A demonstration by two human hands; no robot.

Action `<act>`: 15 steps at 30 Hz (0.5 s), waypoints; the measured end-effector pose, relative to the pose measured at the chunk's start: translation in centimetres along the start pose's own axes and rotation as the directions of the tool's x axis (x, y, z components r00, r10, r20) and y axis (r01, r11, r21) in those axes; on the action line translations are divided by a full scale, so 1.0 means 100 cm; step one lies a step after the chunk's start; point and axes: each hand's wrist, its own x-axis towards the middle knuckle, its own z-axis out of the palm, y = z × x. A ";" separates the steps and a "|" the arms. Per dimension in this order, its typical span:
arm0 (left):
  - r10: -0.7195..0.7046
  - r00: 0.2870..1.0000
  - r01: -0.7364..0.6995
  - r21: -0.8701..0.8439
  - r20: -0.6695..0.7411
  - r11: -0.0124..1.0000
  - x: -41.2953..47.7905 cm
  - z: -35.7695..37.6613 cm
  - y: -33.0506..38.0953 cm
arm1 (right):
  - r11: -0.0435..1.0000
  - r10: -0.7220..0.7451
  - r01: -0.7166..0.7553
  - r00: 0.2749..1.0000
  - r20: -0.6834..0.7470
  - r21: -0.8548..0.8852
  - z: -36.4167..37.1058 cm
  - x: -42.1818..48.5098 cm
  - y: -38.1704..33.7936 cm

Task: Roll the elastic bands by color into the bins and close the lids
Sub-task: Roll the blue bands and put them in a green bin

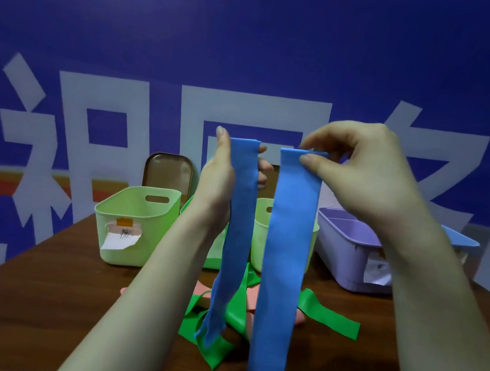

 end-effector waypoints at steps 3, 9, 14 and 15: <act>-0.046 0.999 0.045 0.033 0.020 0.998 -0.004 -0.003 0.005 | 0.976 -0.012 0.012 1.000 0.002 0.217 0.009 0.000 -0.007; -0.094 0.989 0.081 0.117 0.110 0.990 -0.012 -0.009 0.014 | 0.902 -0.019 -0.010 0.998 0.062 0.431 0.025 0.003 -0.013; -0.093 0.983 0.080 0.092 0.157 0.993 -0.016 -0.010 0.014 | 0.908 -0.015 0.006 1.000 0.019 0.419 0.029 0.009 -0.013; -0.097 0.981 0.082 0.094 0.168 0.992 -0.017 -0.011 0.013 | 0.912 -0.016 0.009 1.000 0.013 0.409 0.029 0.009 -0.013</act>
